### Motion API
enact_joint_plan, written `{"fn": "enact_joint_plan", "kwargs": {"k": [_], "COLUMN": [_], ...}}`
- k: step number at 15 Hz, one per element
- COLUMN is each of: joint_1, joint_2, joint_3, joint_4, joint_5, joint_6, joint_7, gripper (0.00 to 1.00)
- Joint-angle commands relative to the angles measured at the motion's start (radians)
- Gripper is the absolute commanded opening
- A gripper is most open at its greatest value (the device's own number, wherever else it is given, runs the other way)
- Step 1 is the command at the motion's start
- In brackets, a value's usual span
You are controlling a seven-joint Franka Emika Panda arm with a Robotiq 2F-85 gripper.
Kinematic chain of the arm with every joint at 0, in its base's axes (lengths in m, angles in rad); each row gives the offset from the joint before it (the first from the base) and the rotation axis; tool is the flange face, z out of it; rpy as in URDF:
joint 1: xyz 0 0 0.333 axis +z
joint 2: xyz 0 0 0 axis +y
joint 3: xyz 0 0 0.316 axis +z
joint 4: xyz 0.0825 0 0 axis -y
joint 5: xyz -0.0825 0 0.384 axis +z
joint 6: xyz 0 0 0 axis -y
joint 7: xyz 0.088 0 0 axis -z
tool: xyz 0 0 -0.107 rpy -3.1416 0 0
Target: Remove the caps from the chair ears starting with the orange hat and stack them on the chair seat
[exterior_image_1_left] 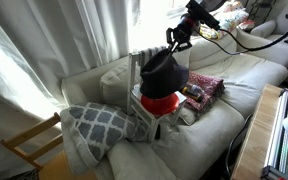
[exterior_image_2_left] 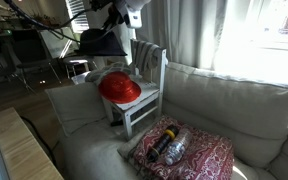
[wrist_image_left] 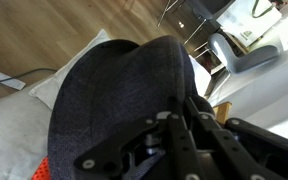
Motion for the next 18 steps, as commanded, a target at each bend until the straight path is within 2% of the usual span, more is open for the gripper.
{"fn": "enact_joint_plan", "kwargs": {"k": [1, 6, 12, 18], "joint_1": [0.004, -0.008, -0.044, -0.018], "joint_2": [0.065, 0.154, 0.232, 0.256], "joint_3": [-0.020, -0.023, -0.020, -0.039], "joint_4": [-0.023, -0.021, -0.009, -0.008], "joint_5": [0.004, 0.058, 0.245, 0.243], "joint_6": [0.037, 0.095, 0.110, 0.244], "joint_7": [-0.093, -0.219, -0.388, -0.455], "gripper": [0.02, 0.02, 0.02, 0.02]}}
